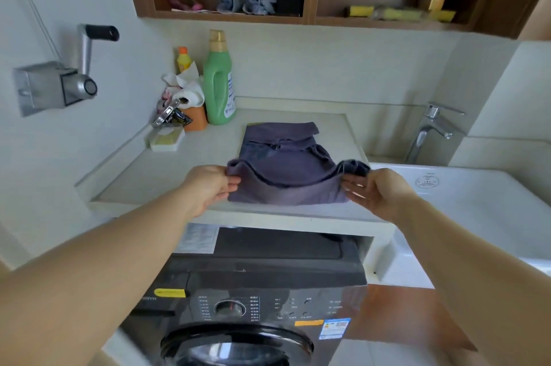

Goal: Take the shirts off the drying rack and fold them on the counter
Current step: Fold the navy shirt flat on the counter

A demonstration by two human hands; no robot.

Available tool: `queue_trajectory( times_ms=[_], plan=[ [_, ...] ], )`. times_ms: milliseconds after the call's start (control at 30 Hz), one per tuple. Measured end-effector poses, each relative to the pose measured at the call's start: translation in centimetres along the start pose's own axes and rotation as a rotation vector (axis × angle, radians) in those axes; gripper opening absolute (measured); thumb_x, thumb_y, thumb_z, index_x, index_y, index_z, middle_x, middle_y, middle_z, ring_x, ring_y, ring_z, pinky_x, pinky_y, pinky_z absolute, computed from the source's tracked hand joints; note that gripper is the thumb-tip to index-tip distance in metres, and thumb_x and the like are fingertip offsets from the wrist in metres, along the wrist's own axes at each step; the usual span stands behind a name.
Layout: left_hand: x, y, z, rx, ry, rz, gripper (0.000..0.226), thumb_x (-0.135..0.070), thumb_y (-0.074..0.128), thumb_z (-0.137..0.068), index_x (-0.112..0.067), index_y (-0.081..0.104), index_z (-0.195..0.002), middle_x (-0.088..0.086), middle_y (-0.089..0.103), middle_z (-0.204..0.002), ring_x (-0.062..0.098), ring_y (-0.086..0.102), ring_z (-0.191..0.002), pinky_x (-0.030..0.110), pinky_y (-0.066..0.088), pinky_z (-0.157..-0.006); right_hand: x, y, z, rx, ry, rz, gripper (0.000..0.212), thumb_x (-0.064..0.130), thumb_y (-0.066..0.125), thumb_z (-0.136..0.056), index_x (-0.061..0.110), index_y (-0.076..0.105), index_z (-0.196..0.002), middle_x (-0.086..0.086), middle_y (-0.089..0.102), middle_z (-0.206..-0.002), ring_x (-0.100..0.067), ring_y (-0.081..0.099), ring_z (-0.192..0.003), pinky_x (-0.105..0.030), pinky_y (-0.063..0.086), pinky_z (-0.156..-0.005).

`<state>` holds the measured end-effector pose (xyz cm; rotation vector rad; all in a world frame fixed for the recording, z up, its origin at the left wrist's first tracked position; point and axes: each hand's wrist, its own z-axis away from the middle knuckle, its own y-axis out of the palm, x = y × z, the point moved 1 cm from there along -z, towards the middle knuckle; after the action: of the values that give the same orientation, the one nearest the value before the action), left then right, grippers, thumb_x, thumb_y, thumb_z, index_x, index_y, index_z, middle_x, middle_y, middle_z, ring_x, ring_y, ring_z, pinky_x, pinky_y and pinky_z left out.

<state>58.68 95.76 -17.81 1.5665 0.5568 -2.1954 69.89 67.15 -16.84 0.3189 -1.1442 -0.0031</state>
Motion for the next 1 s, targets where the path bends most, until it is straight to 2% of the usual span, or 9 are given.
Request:
queue_trajectory(
  times_ms=[100, 200, 433, 633, 733, 800, 867, 933, 1000],
  plan=[
    [-0.9, 0.2, -4.2, -0.101, 0.064, -0.116, 0.027, -0.013, 0.066, -0.088, 0.0, 0.064, -0.111, 0.003, 0.064, -0.081, 0.013, 0.059, -0.072, 0.022, 0.047, -0.07, 0.8, 1.1, -3.5, -0.097, -0.084, 0.207, 0.028, -0.008, 0.055, -0.088, -0.002, 0.06, -0.114, -0.007, 0.069, -0.078, -0.019, 0.065, -0.076, -0.03, 0.055, -0.075],
    [-1.3, 0.5, -8.2, -0.219, 0.116, -0.363, 0.037, -0.03, 0.058, -0.094, -0.002, 0.063, -0.118, 0.012, 0.065, -0.113, 0.03, 0.059, -0.104, 0.03, 0.043, -0.084, 1.6, 2.1, -7.2, -0.257, -0.16, 0.468, 0.024, 0.014, 0.073, -0.082, 0.007, 0.067, -0.104, -0.005, 0.063, -0.078, -0.021, 0.056, -0.068, -0.029, 0.047, -0.058],
    [0.6, 2.9, -15.6, -0.241, 0.16, -0.675, 0.031, -0.026, 0.032, -0.103, -0.001, 0.048, -0.109, 0.018, 0.057, -0.109, 0.034, 0.051, -0.092, 0.031, 0.032, -0.071, 0.8, 5.6, -14.4, -0.425, -0.269, 0.974, 0.034, 0.027, 0.05, -0.096, 0.006, 0.053, -0.122, -0.014, 0.061, -0.115, -0.034, 0.055, -0.104, -0.03, 0.036, -0.076],
    [3.2, 3.8, -17.7, -0.201, 0.235, -0.941, 0.022, -0.022, 0.035, -0.1, -0.007, 0.044, -0.113, 0.016, 0.059, -0.108, 0.037, 0.056, -0.099, 0.034, 0.036, -0.071, -2.4, 4.8, -17.3, -0.448, -0.164, 1.294, 0.025, 0.02, 0.049, -0.097, 0.005, 0.039, -0.115, -0.019, 0.059, -0.115, -0.038, 0.056, -0.105, -0.034, 0.037, -0.074],
    [2.0, 3.9, -17.0, -0.287, 0.234, -1.056, 0.025, -0.011, 0.047, -0.091, -0.009, 0.039, -0.115, 0.015, 0.049, -0.115, 0.035, 0.053, -0.102, 0.039, 0.04, -0.073, -1.3, 5.1, -17.3, -0.549, -0.291, 1.411, 0.042, 0.015, 0.055, -0.09, 0.008, 0.036, -0.126, -0.019, 0.048, -0.124, -0.037, 0.047, -0.115, -0.039, 0.04, -0.086],
    [1.3, 4.4, -16.6, -0.295, 0.394, -1.163, 0.038, -0.009, 0.051, -0.086, -0.011, 0.042, -0.122, 0.012, 0.042, -0.128, 0.032, 0.046, -0.114, 0.038, 0.041, -0.087, -0.2, 6.0, -17.2, -0.454, -0.525, 1.338, 0.049, 0.015, 0.055, -0.088, 0.014, 0.041, -0.135, -0.014, 0.045, -0.132, -0.032, 0.041, -0.123, -0.038, 0.036, -0.099],
    [1.8, 5.2, -16.4, -0.097, 0.531, -1.231, 0.048, -0.027, 0.046, -0.094, -0.017, 0.036, -0.14, 0.01, 0.024, -0.152, 0.029, 0.027, -0.137, 0.038, 0.028, -0.109, -0.9, 6.7, -17.1, -0.154, -0.61, 1.393, 0.046, 0.024, 0.054, -0.093, 0.019, 0.047, -0.138, -0.008, 0.043, -0.143, -0.026, 0.035, -0.133, -0.032, 0.031, -0.106],
    [3.5, 5.9, -16.0, 0.147, 0.447, -1.346, 0.063, -0.052, 0.027, -0.097, -0.025, 0.01, -0.152, 0.002, -0.006, -0.16, 0.024, -0.003, -0.147, 0.043, 0.007, -0.119, -3.7, 5.9, -17.0, 0.077, -0.468, 1.663, 0.058, 0.045, 0.04, -0.098, 0.023, 0.028, -0.15, -0.002, 0.017, -0.159, -0.021, 0.012, -0.147, -0.034, 0.014, -0.118],
    [4.9, 5.8, -15.9, 0.205, 0.357, -1.403, 0.069, -0.063, 0.014, -0.094, -0.03, -0.006, -0.151, 0.0, -0.018, -0.159, 0.022, -0.016, -0.146, 0.047, 0.0, -0.119, -5.6, 4.8, -17.2, 0.084, -0.363, 1.809, 0.069, 0.059, 0.019, -0.097, 0.024, 0.002, -0.154, 0.0, -0.007, -0.161, -0.018, -0.006, -0.148, -0.037, -0.001, -0.12]
  ],
)
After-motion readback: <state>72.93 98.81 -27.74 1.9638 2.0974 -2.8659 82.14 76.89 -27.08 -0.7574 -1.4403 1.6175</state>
